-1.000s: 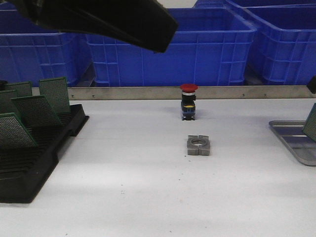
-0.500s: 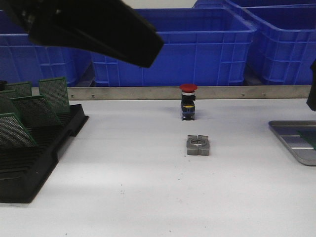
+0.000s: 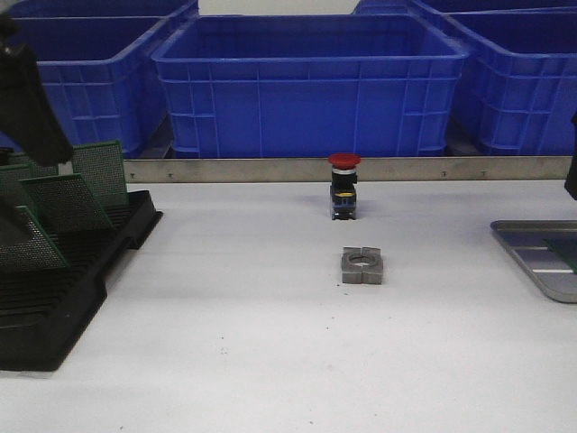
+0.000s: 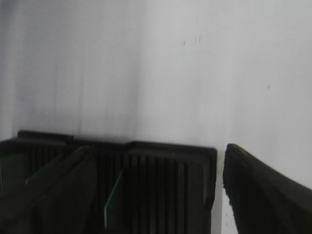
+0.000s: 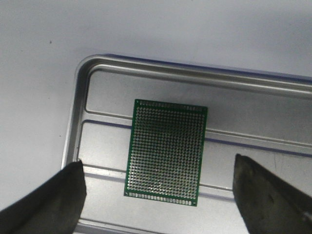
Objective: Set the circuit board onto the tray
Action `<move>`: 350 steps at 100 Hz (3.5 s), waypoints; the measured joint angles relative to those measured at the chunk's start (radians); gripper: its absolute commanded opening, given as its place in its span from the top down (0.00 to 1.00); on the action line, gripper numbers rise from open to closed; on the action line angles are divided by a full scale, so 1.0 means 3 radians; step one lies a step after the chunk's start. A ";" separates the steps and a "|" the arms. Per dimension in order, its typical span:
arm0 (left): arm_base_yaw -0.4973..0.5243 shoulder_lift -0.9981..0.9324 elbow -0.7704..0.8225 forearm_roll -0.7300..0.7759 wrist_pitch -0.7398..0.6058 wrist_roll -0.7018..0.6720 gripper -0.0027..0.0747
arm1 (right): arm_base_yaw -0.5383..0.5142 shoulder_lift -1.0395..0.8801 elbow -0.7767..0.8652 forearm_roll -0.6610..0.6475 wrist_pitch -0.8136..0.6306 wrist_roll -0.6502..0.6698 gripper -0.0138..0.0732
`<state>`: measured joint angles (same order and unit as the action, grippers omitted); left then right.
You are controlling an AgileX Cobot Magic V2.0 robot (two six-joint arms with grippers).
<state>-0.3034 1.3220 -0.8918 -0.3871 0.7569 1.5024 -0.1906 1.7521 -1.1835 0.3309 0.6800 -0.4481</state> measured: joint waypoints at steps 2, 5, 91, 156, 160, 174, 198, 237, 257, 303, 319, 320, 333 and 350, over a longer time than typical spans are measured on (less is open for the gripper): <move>0.0016 0.0034 0.0000 0.0037 -0.0009 -0.0035 0.32 | 0.0000 0.0000 0.0000 0.0000 0.0000 0.0000 0.13; 0.0056 0.0079 0.0000 0.0120 -0.0032 -0.0088 0.32 | 0.0000 0.0000 0.0000 0.0000 0.0000 0.0000 0.13; 0.0233 0.0814 -0.0035 0.0355 -0.0734 -0.0338 0.99 | 0.0000 -0.0005 0.0000 -0.0010 0.0012 0.0000 0.13; 0.0240 0.0265 -0.0324 -0.1959 0.0503 -0.0345 0.99 | 0.0602 -0.0863 0.0000 0.0348 0.0502 -0.0936 0.13; 0.0240 0.0265 -0.0324 -0.2150 0.0544 -0.0345 0.99 | 0.0686 -0.0878 0.0000 0.0484 0.0628 -0.1187 0.13; 0.0240 0.0265 -0.0329 -0.2666 0.0674 -0.0345 0.99 | 0.0906 -0.0877 0.0000 0.1102 0.1149 -0.1981 0.13; 0.0240 0.0265 -0.0329 -0.3011 0.0917 -0.0350 0.99 | 0.1184 -0.0871 0.0000 0.2150 0.1561 -0.2715 0.13; 0.0240 0.0265 -0.0329 -0.3311 0.1106 -0.0357 0.99 | 0.1684 -0.0587 0.0000 0.2722 0.1547 -0.3054 0.15; 0.0240 0.0265 -0.0329 -0.3311 0.1106 -0.0357 0.99 | 0.1802 -0.0419 0.0000 0.3045 0.1407 -0.3189 0.57; 0.0248 0.0284 -0.0329 -0.3382 0.1087 -0.0133 0.23 | 0.1821 -0.0406 0.0000 0.3141 0.1375 -0.3246 0.92; 0.0248 0.0284 -0.0329 -0.3387 0.1100 -0.0133 0.22 | 0.1793 -0.0406 0.0000 0.2968 0.1465 -0.3013 0.92; 0.0248 0.0284 -0.0329 -0.3387 0.1100 -0.0133 0.22 | 0.1793 -0.0406 0.0000 0.2949 0.1466 -0.2992 0.92; 0.0248 0.0284 -0.0329 -0.3387 0.1100 -0.0133 0.22 | 0.1675 -0.0406 0.0025 0.2453 0.1490 -0.2523 0.92; 0.0248 0.0284 -0.0329 -0.3393 0.1100 -0.0133 0.22 | 0.1377 -0.0406 0.0155 0.1993 0.1180 -0.1959 0.92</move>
<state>-0.2289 1.4071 -0.9904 -1.4050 1.0869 1.4626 0.2224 1.6303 -1.1369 0.9287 1.0339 -1.0358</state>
